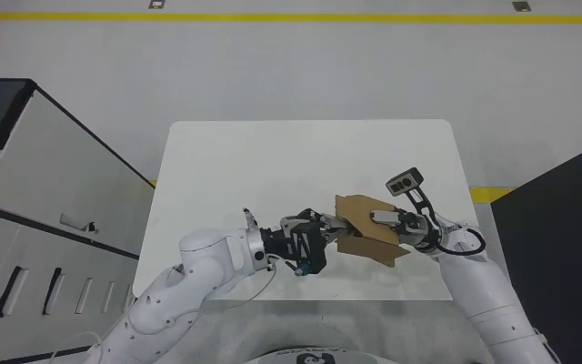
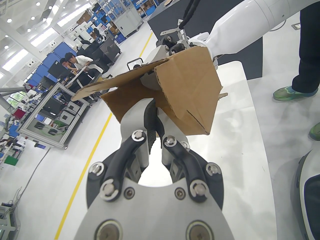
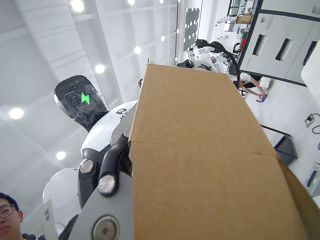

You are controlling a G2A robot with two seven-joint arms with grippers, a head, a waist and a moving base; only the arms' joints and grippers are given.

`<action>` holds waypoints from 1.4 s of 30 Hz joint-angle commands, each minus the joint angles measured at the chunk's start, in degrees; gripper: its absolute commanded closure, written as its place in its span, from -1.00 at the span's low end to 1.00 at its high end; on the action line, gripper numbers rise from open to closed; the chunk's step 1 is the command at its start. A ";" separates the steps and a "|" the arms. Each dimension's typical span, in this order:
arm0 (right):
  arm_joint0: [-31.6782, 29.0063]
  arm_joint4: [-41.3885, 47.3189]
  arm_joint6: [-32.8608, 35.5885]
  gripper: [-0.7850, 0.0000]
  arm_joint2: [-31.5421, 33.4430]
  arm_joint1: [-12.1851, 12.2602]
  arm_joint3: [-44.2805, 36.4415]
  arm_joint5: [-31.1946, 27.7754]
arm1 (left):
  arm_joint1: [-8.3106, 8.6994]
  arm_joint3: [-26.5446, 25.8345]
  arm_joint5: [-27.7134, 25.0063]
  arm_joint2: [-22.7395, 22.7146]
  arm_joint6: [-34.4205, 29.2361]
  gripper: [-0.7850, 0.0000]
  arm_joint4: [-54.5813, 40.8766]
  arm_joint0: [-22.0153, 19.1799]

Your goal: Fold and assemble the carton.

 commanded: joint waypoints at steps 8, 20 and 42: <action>-0.14 -0.07 -0.13 1.00 0.96 -0.06 0.54 -0.21 | 0.04 0.30 1.15 -0.64 -0.58 1.00 -0.44 0.19; -0.37 -0.25 -0.09 1.00 1.22 -0.26 0.54 0.12 | 0.07 0.23 0.96 -0.43 -0.45 1.00 -0.33 0.11; 0.47 -0.93 0.07 1.00 0.52 -0.79 1.47 0.73 | 0.08 1.06 0.80 -0.39 -0.70 1.00 -0.21 -0.72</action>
